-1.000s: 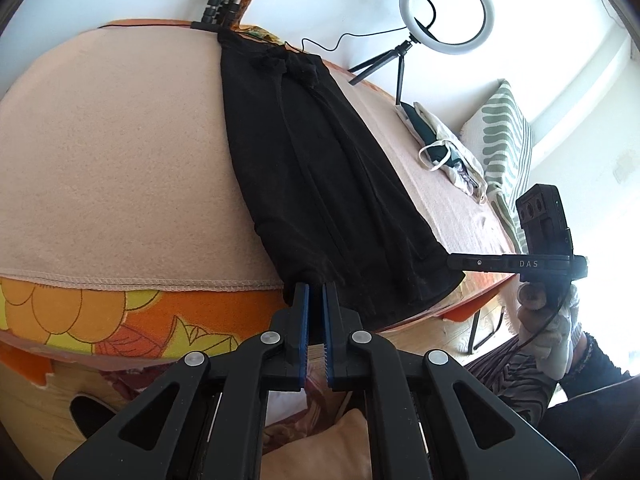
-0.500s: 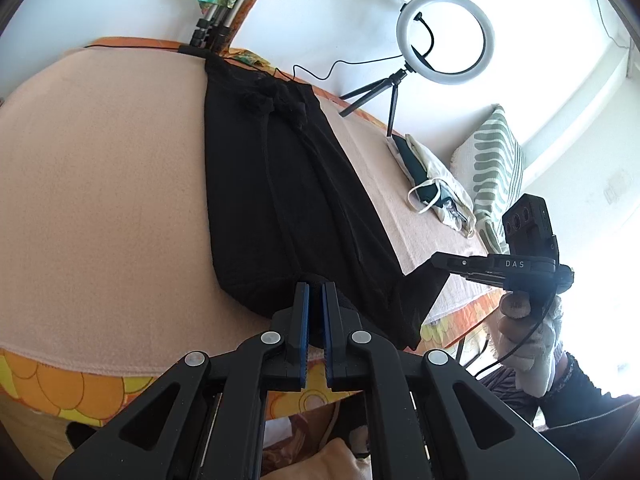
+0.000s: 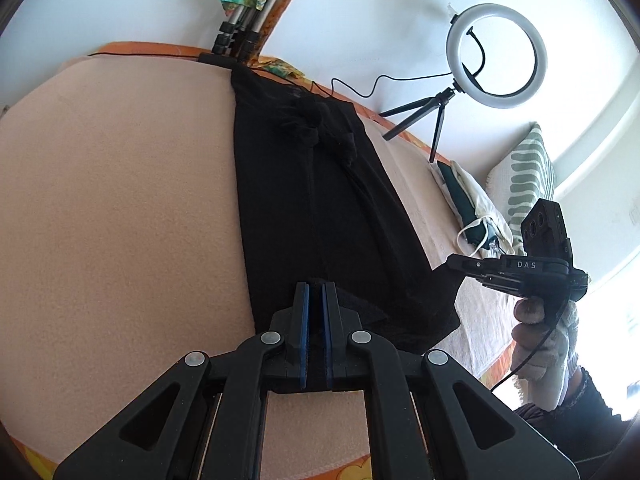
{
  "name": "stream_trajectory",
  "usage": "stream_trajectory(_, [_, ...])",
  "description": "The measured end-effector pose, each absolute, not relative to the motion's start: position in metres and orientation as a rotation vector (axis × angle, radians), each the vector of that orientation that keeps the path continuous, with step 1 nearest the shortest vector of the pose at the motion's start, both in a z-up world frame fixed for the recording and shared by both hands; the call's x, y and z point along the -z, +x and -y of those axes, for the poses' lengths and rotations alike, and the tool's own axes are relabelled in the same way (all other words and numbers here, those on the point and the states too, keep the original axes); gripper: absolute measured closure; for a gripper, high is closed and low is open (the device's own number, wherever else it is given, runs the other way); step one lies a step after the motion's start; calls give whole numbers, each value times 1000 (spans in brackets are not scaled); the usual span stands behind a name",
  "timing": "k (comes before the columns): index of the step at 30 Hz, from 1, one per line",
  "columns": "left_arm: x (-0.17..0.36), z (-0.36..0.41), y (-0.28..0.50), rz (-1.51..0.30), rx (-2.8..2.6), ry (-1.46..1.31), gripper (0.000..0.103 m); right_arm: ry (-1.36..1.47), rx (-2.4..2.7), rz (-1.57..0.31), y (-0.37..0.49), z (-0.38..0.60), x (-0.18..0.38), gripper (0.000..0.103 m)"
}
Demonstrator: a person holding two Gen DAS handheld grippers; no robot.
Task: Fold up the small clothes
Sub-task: 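Lift the gripped hem with the right tool and fold it toward the collar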
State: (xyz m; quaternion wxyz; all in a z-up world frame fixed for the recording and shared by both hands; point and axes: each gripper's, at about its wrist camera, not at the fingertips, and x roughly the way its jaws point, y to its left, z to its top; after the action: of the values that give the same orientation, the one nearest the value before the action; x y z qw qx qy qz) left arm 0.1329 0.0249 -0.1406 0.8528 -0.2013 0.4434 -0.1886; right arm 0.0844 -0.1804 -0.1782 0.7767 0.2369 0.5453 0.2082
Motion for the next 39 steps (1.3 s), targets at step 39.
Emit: stream_trajectory(39, [152, 5, 149, -1006, 552, -173, 89, 69, -753, -1100, 69, 125, 182, 97])
